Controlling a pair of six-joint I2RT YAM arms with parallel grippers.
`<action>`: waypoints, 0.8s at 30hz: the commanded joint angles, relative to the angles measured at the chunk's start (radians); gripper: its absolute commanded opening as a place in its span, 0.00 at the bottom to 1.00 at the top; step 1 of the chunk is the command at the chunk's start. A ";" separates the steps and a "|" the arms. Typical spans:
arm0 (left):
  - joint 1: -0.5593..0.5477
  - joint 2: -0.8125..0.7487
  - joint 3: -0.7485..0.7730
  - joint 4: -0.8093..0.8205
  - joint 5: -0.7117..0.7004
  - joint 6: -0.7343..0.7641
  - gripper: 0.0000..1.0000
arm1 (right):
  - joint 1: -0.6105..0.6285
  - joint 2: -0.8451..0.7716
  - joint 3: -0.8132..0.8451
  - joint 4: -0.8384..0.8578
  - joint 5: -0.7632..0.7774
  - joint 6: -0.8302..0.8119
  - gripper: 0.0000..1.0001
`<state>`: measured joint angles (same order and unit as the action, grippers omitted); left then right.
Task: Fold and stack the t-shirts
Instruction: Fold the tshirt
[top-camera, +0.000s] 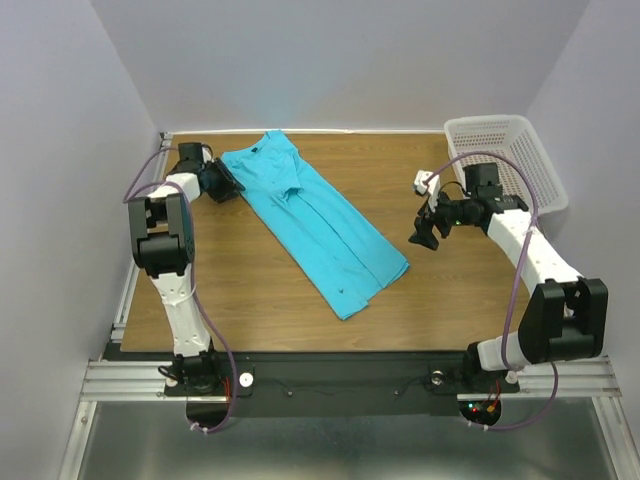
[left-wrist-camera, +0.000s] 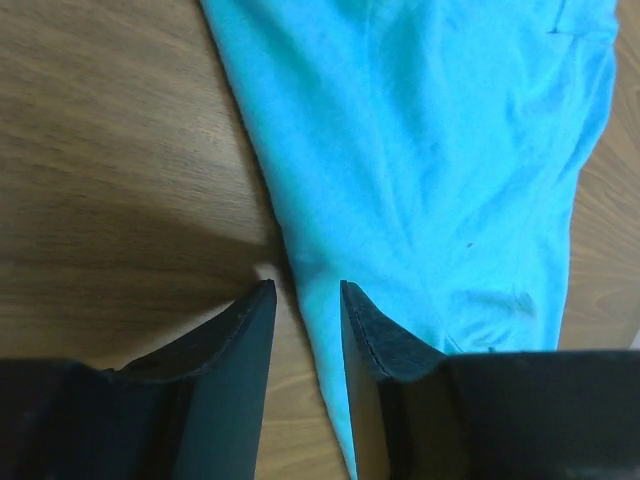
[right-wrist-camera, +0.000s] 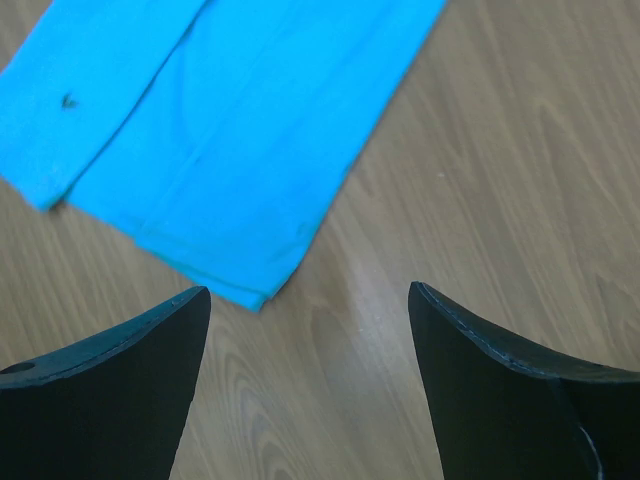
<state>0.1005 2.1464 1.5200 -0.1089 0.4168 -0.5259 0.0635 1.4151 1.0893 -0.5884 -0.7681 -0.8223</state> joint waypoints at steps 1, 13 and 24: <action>0.011 -0.250 -0.027 -0.005 -0.024 0.093 0.50 | -0.007 0.008 -0.026 -0.212 -0.094 -0.481 0.86; 0.114 -0.752 -0.628 0.345 0.250 0.050 0.99 | 0.004 0.197 0.066 -0.560 -0.120 -1.081 0.88; -0.503 -1.002 -0.828 0.184 -0.016 0.190 0.89 | 0.059 0.292 0.052 -0.550 -0.011 -1.112 0.79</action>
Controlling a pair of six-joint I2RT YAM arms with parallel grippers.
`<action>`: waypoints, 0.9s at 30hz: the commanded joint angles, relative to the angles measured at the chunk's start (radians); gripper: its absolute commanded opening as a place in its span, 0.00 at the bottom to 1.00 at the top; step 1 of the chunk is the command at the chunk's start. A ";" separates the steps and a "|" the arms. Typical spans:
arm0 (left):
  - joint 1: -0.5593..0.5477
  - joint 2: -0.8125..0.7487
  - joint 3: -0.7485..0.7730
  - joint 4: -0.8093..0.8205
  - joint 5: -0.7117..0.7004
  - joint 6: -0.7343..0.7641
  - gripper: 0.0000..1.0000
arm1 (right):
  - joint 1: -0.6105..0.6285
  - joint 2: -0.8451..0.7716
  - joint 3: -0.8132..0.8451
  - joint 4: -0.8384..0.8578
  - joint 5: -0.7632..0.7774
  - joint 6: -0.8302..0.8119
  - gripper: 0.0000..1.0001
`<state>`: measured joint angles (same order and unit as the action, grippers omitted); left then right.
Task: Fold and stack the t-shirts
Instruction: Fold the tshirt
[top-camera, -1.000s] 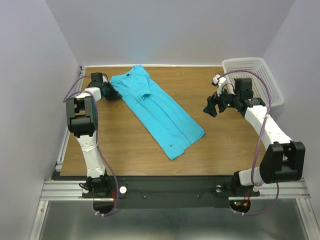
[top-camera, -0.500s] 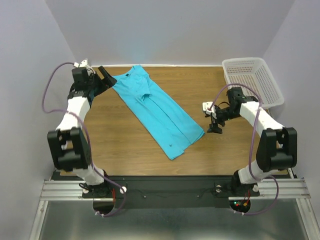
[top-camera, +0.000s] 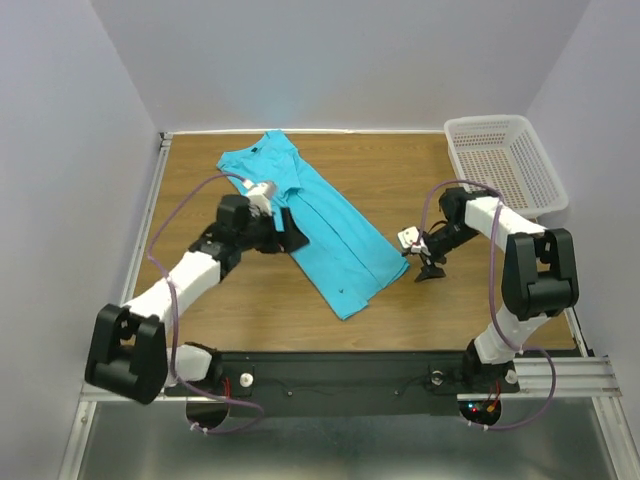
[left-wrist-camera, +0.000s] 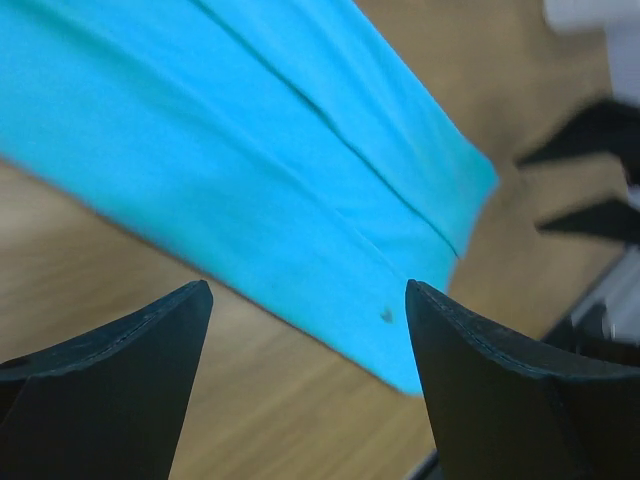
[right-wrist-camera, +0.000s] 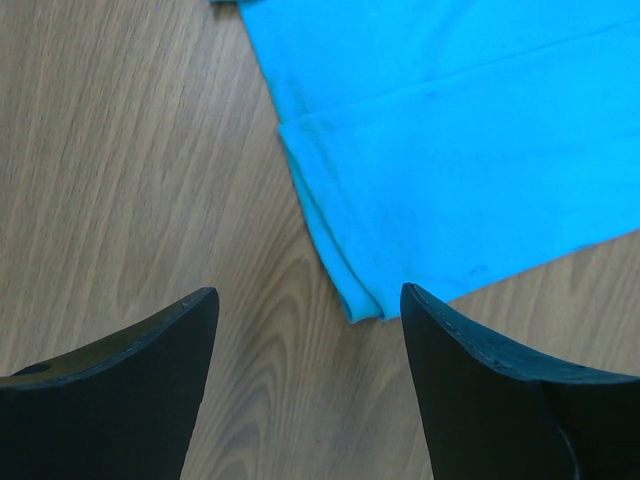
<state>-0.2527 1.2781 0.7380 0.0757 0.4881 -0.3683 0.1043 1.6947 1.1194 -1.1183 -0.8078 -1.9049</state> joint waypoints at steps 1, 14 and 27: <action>-0.227 -0.155 -0.083 -0.002 -0.132 0.022 0.89 | 0.021 0.014 0.011 0.001 0.041 -0.023 0.78; -0.772 -0.088 -0.126 -0.074 -0.439 -0.135 0.81 | 0.048 0.051 0.068 0.068 0.041 0.160 0.63; -0.976 0.254 0.150 -0.238 -0.802 0.012 0.80 | 0.006 -0.004 0.039 0.066 0.027 0.250 0.58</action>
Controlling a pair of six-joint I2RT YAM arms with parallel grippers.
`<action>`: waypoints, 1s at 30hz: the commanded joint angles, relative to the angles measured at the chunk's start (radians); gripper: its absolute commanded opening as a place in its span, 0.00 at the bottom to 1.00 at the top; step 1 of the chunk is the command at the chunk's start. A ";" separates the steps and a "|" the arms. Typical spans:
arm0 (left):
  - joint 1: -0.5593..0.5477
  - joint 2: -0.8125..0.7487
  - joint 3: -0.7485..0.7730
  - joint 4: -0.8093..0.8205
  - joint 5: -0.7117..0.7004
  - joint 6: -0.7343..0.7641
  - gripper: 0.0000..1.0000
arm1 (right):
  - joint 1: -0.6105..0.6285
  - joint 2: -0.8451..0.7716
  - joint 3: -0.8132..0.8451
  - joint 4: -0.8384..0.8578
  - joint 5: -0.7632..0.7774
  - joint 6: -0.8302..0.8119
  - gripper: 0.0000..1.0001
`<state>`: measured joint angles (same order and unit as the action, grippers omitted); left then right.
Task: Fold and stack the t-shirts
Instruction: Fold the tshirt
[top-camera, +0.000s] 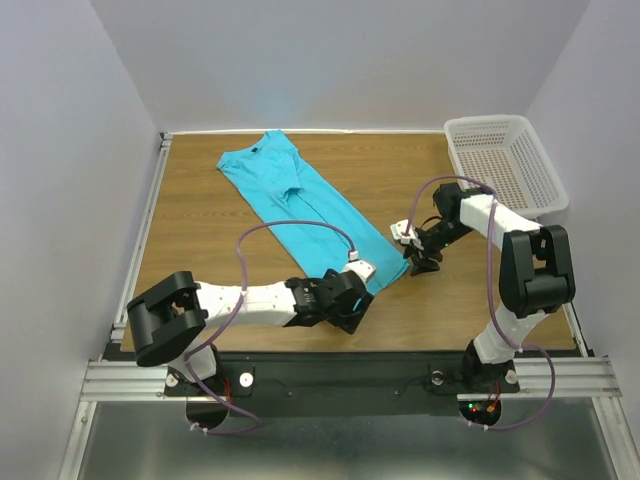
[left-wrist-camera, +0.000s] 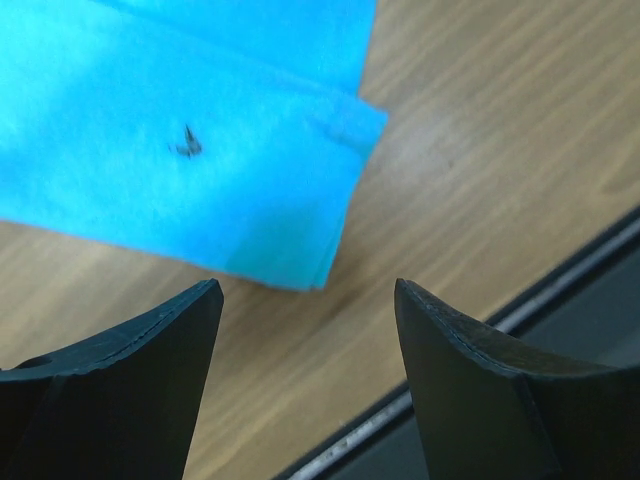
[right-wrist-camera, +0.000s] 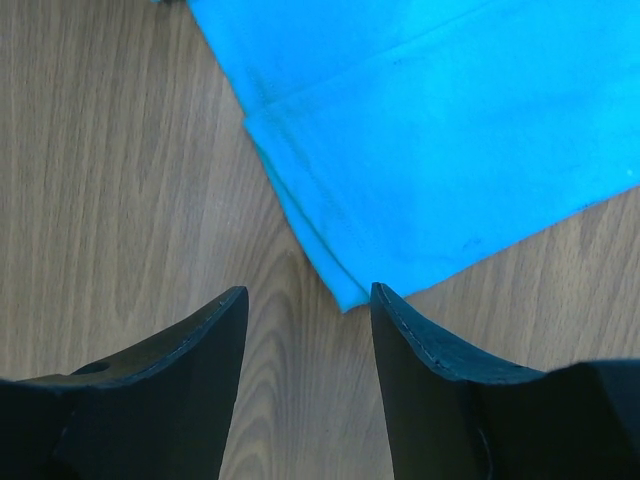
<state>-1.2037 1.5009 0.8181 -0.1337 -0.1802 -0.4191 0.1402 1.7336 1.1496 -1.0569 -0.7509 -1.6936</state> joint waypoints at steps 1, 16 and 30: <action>-0.034 0.063 0.079 -0.033 -0.142 0.083 0.80 | -0.037 -0.045 0.013 0.005 -0.036 0.046 0.58; -0.099 0.283 0.196 -0.133 -0.206 0.149 0.48 | -0.182 -0.097 0.007 -0.026 -0.142 0.098 0.58; -0.102 0.387 0.188 -0.181 -0.183 0.095 0.00 | -0.180 -0.077 -0.011 -0.130 -0.180 0.002 0.57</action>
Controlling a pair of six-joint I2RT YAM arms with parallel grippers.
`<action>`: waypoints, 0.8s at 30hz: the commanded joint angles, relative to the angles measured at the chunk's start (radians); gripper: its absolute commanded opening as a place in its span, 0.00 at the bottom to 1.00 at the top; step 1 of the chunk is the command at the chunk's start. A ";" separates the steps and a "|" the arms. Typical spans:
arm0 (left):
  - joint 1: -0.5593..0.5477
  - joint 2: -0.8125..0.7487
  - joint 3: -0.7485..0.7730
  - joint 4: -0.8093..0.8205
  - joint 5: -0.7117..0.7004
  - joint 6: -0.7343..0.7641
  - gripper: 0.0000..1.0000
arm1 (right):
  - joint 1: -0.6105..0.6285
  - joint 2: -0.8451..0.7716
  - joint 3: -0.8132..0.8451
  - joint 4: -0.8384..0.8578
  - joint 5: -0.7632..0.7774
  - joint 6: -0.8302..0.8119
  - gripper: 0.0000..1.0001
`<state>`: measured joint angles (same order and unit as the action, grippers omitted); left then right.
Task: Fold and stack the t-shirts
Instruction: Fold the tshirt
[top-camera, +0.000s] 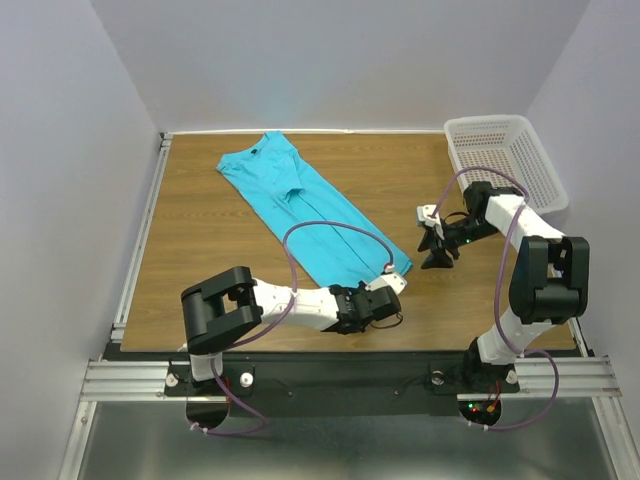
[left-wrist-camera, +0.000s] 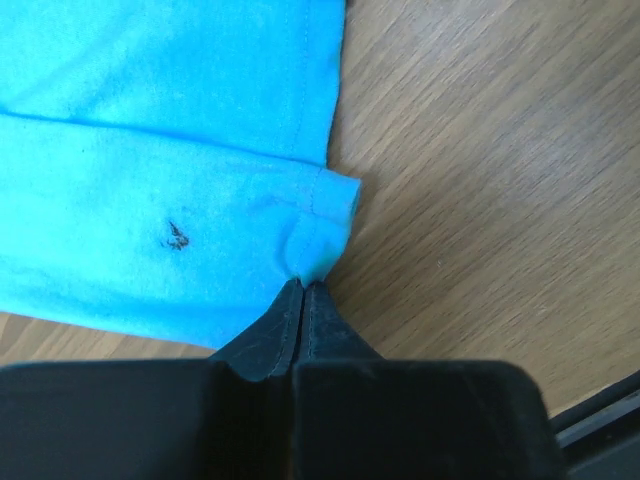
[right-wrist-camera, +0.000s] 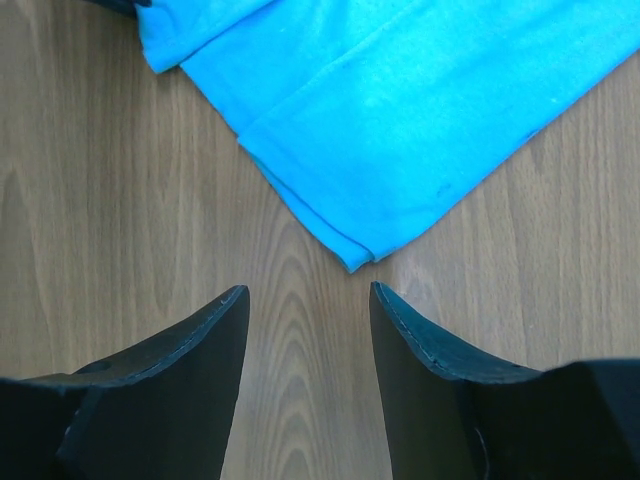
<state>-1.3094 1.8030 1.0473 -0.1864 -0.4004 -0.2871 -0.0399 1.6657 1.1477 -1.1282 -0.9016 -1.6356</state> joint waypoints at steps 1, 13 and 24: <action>0.004 0.082 -0.046 -0.128 0.034 -0.038 0.00 | 0.001 -0.006 -0.020 -0.059 -0.022 -0.066 0.57; 0.006 -0.090 -0.121 -0.050 0.109 -0.009 0.00 | 0.147 0.074 0.007 0.002 0.030 -0.136 0.62; 0.006 -0.139 -0.155 -0.001 0.161 -0.017 0.00 | 0.242 0.180 0.014 0.135 0.177 -0.044 0.62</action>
<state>-1.3003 1.6871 0.9272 -0.1516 -0.3035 -0.2939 0.1913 1.8427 1.1492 -1.0679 -0.7906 -1.7123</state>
